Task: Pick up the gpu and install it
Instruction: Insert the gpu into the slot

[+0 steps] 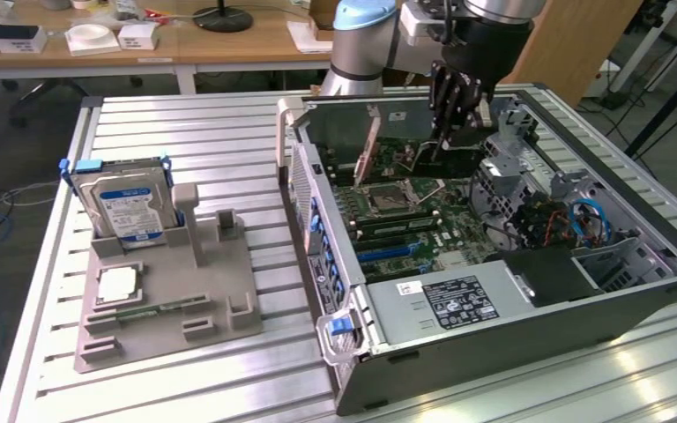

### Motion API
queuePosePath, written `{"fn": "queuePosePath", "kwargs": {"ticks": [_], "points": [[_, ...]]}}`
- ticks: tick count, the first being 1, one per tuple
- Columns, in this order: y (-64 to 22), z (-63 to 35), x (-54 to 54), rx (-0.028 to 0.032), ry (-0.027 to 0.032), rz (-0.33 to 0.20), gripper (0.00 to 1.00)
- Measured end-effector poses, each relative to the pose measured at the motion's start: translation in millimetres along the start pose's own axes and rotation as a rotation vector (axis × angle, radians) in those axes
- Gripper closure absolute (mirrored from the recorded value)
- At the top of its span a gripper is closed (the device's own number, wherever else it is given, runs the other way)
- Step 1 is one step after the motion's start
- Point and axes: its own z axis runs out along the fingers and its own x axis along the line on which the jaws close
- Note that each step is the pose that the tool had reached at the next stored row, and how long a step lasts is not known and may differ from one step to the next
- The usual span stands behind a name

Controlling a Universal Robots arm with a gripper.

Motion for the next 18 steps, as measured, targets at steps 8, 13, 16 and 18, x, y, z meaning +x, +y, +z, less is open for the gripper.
{"fn": "queuePosePath", "kwargs": {"ticks": [8, 13, 16, 18], "points": [[0.0, 4.3, -0.2, 0.013, -0.0007, -0.001, 0.74], [0.1, 9.0, -1.4, 0.0358, -0.0002, -0.01, 0.74], [0.1, 12.1, -1.6, 0.0421, 0.0026, -0.024, 0.74], [0.0, 15.0, -1.5, 0.0435, 0.0031, -0.033, 0.74]]}}
